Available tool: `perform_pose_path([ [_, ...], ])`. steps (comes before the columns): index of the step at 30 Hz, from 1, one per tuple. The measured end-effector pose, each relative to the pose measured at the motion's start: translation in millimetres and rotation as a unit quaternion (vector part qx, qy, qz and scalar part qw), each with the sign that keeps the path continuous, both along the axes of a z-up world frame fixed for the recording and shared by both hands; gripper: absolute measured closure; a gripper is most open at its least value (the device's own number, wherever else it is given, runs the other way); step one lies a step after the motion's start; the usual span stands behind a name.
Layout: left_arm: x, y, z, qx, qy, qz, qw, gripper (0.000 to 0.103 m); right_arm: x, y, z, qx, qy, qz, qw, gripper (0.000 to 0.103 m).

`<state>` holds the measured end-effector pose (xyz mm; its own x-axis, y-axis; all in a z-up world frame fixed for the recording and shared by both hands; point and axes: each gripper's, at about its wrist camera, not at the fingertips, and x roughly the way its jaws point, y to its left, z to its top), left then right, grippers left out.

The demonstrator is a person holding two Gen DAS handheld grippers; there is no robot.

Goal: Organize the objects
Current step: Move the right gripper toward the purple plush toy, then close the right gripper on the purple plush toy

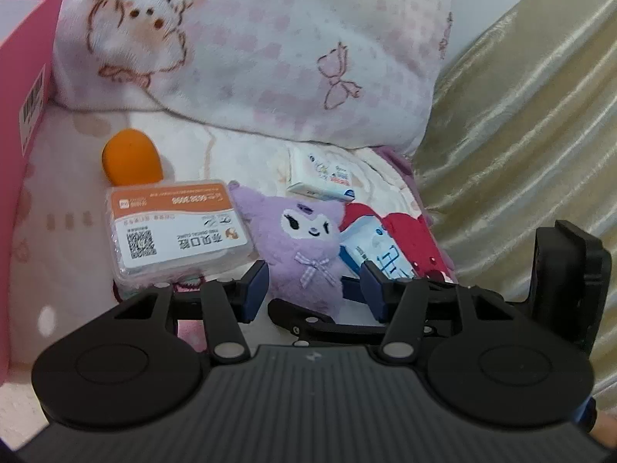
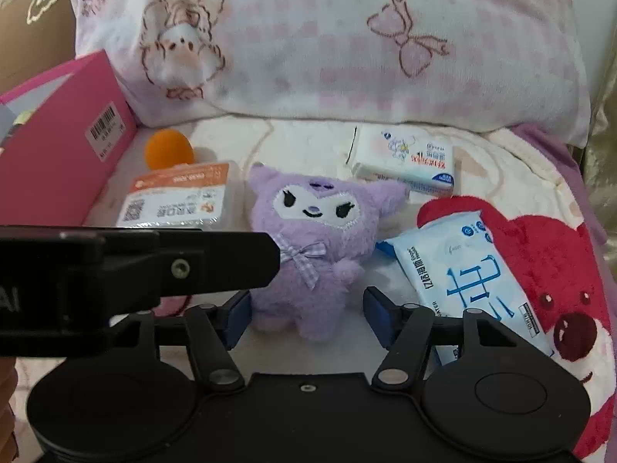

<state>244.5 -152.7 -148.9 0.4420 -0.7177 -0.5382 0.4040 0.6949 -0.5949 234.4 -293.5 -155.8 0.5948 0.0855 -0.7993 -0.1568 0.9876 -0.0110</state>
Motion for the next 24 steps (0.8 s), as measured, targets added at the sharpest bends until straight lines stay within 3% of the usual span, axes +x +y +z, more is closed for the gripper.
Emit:
perform_pose_path([
  [3,2.1,1.5,-6.3,0.001,0.016,0.002,0.9999,0.052,1.5,1.5,-1.0,0.000,-0.003,0.000,1.000,0.036],
  [5,2.4,1.2,-9.5,-0.003,0.019,0.001,0.9998,0.052,0.7,3.4,-0.5,0.000,-0.007,0.011,1.000,0.047],
  [11,0.4,0.3,-19.3,-0.020,0.029,-0.001,0.9994,0.054,-4.0,4.7,0.3,-0.007,-0.005,0.026,1.000,0.055],
  [24,-11.6,-5.2,-18.5,-0.025,0.020,-0.007,0.9995,0.054,-12.6,0.2,10.8,0.016,0.016,0.037,0.999,0.059],
])
